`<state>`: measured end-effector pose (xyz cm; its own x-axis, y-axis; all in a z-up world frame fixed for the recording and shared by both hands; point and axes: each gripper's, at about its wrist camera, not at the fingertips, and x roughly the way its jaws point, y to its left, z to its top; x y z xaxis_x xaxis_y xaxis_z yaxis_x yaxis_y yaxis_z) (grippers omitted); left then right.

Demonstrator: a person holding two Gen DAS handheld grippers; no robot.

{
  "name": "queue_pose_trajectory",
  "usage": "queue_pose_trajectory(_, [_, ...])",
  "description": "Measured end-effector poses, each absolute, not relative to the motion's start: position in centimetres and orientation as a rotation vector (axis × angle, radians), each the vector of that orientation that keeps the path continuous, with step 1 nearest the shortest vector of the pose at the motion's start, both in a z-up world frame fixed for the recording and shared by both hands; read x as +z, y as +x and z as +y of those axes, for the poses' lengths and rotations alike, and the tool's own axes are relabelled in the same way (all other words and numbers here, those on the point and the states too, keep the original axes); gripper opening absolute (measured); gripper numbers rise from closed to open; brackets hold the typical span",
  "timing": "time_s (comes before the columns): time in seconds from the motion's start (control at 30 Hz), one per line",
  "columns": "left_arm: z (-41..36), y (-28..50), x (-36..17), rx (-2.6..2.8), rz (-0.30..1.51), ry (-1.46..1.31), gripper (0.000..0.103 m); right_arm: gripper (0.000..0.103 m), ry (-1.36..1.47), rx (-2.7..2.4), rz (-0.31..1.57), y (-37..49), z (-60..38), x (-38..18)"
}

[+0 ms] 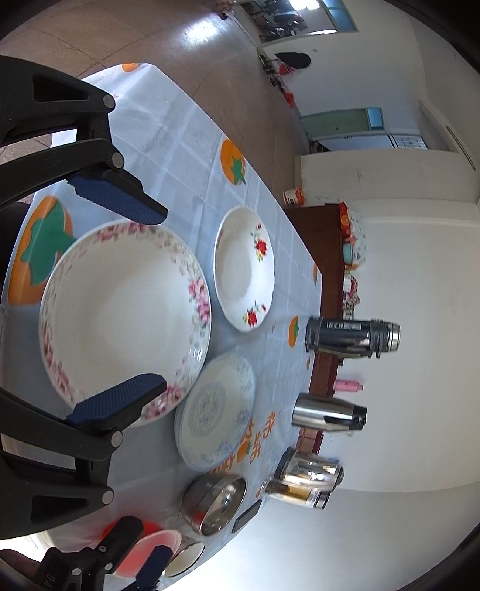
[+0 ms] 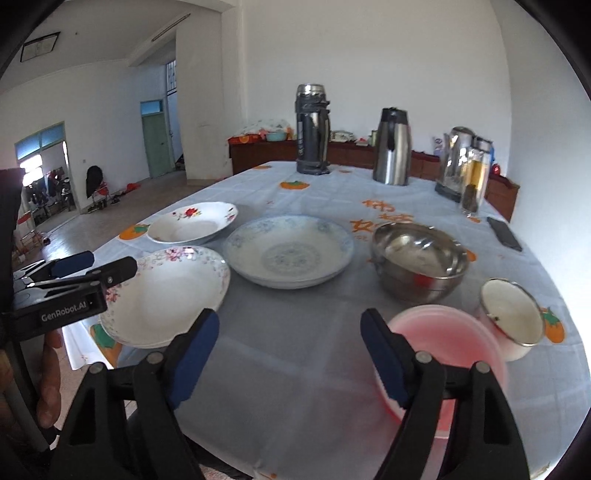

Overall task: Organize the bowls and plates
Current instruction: 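Grasp the rim of the pink-floral white plate with the left tool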

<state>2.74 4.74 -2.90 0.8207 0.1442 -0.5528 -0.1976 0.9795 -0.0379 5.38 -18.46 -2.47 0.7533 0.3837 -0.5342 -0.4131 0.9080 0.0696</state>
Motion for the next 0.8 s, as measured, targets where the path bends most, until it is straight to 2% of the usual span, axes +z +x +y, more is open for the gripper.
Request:
queue_pose_trajectory(0.13, [7.5, 3.3, -3.7, 0.238, 0.595, -0.128, 0.085, 0.069, -0.058, 0.475, 0.616, 6.9, -16.8, -3.4])
queue_pose_trajectory(0.3, [10.2, 4.3, -5.2, 0.275, 0.644, -0.172, 0.084, 0.048, -0.059, 0.535, 0.683, 8.5, -15.0, -4.7])
queue_pose_trajectory(0.5, [10.7, 4.9, -6.3, 0.250, 0.681, -0.188, 0.064, 0.039, -0.079, 0.593, 0.723, 9.7, -12.8, -5.5])
queue_pose_trajectory(0.77, [10.5, 5.6, -7.3, 0.218, 0.715, -0.200, 0.051, 0.032, -0.090, 0.626, 0.756, 10.8, -11.3, -6.4])
queue_pose_trajectory(0.8, [10.5, 5.7, -7.4, 0.212, 0.720, -0.203, 0.046, 0.030, -0.087, 0.631, 0.760, 10.9, -11.2, -6.5])
